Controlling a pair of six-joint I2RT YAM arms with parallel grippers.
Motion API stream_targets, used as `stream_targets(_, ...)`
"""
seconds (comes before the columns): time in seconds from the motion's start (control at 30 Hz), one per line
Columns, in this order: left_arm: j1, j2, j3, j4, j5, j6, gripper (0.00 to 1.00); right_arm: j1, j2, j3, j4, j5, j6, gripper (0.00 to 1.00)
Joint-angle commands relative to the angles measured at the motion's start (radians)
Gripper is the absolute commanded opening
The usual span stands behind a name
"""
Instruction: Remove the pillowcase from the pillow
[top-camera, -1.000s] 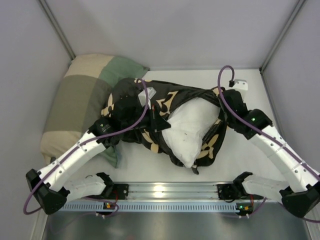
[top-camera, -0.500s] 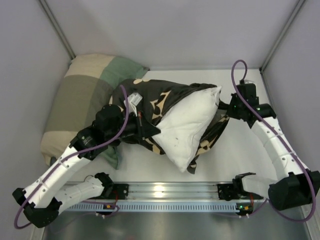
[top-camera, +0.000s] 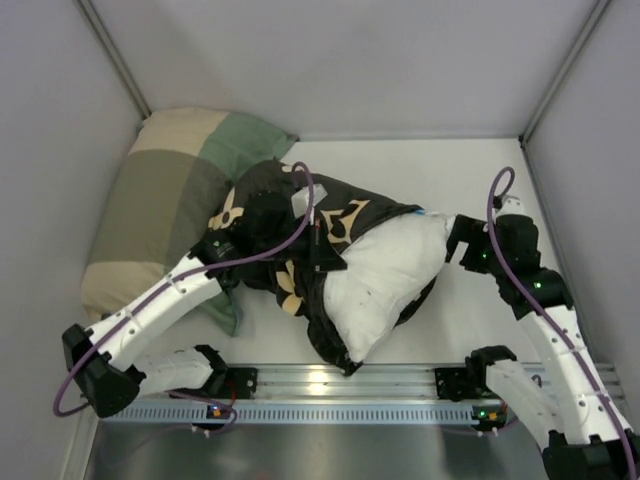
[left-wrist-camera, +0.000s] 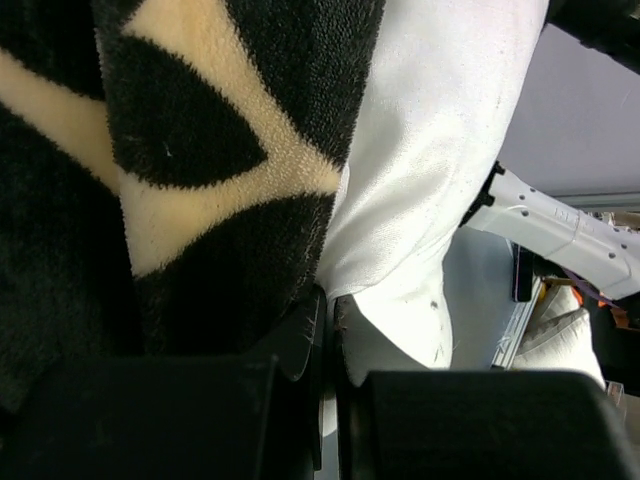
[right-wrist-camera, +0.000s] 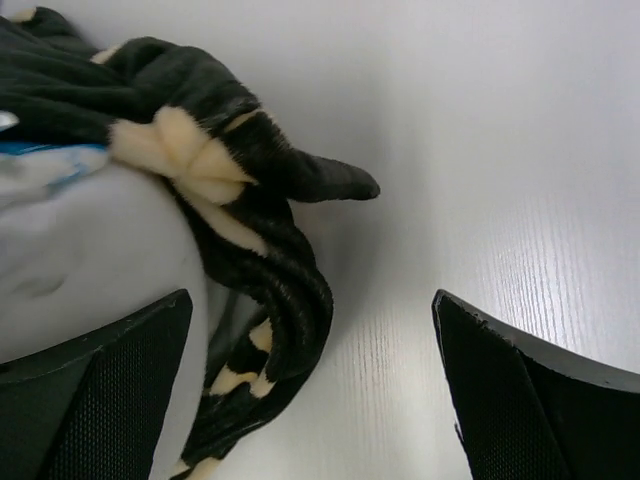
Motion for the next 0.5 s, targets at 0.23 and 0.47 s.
stream_targets(0.23,-0.11,0.311,0.164,0.136,-0.167,0.039,0.04,-0.013,-0.159,-0.141,0.003,-0.242,0.113,0.99)
stream_targets(0.47,-0.147,0.215,0.216,0.058,-0.327,0.032,0.69,-0.014,-0.34,-0.069,-0.156,-0.213,0.144,0.99)
